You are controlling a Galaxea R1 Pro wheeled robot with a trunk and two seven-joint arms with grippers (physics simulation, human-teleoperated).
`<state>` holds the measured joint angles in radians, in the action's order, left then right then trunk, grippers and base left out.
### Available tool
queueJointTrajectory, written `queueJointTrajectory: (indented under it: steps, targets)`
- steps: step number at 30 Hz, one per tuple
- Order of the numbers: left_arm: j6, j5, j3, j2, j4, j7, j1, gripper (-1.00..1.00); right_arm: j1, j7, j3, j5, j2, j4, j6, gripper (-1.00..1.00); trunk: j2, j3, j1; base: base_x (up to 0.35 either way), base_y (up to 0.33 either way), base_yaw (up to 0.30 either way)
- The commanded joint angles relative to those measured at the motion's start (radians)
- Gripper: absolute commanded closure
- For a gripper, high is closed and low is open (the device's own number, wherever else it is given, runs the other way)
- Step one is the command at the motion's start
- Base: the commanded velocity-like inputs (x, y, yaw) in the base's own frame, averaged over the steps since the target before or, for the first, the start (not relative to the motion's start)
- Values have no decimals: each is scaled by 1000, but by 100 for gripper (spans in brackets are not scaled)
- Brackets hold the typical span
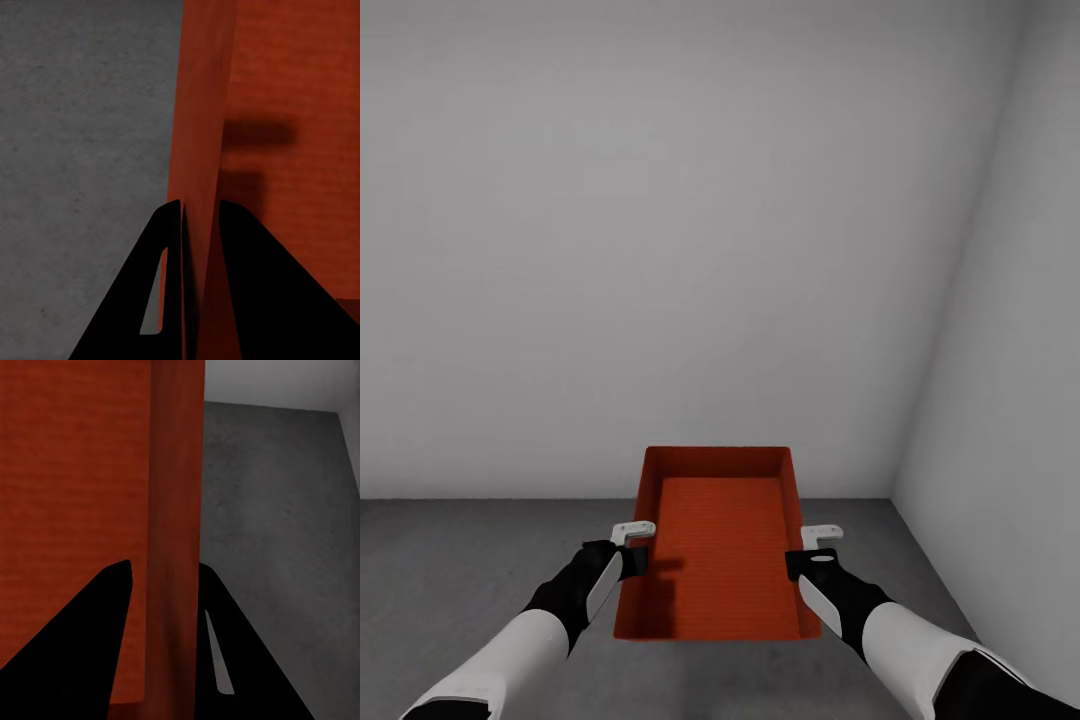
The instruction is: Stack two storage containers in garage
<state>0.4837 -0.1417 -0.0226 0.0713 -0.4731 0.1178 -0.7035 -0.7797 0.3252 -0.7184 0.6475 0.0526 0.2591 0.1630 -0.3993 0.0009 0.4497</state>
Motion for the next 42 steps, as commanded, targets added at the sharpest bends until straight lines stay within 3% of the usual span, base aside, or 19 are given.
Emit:
queueJointTrajectory:
  steps: [1,2,3,5,11,14,22,35,36,42]
  targets:
    - [4,-16,4,0,0,11,1,100,-1,84,30,-28,0,3,-7,100,-1,0,0,0,0,0]
    - [10,-17,3,4,-8,1,1,100,-1,14,-3,-1,-2,4,0,100,-1,-1,0,0,0,0]
    - [17,8,2,5,-16,3,1,100,-1,19,-21,25,1,1,-5,100,-1,-1,0,0,0,0]
    - [28,4,1,2,-29,4,1,100,-1,24,-44,53,2,0,-5,100,-1,-1,0,0,0,0]
    - [22,4,-4,5,-30,9,2,100,-1,16,-19,22,-2,1,-5,100,-1,-1,0,0,0,0]
    - [31,19,-2,5,-31,9,1,100,-1,16,-36,49,-4,3,-5,100,-1,-1,0,0,0,0]
    - [35,10,-5,5,-32,10,1,100,-1,24,-83,98,-6,3,-4,100,-1,-1,0,0,0,0]
    - [35,13,-5,5,-32,11,2,100,-1,22,-85,101,-8,3,-5,100,-1,-20,0,0,0,0]
    - [35,-10,-5,5,-32,11,2,100,-1,38,-1,6,-8,3,-5,100,-1,-22,0,0,0,0]
    - [35,-10,-5,6,-32,11,1,100,-1,39,-1,6,-9,3,-5,100,-1,-31,0,0,0,0]
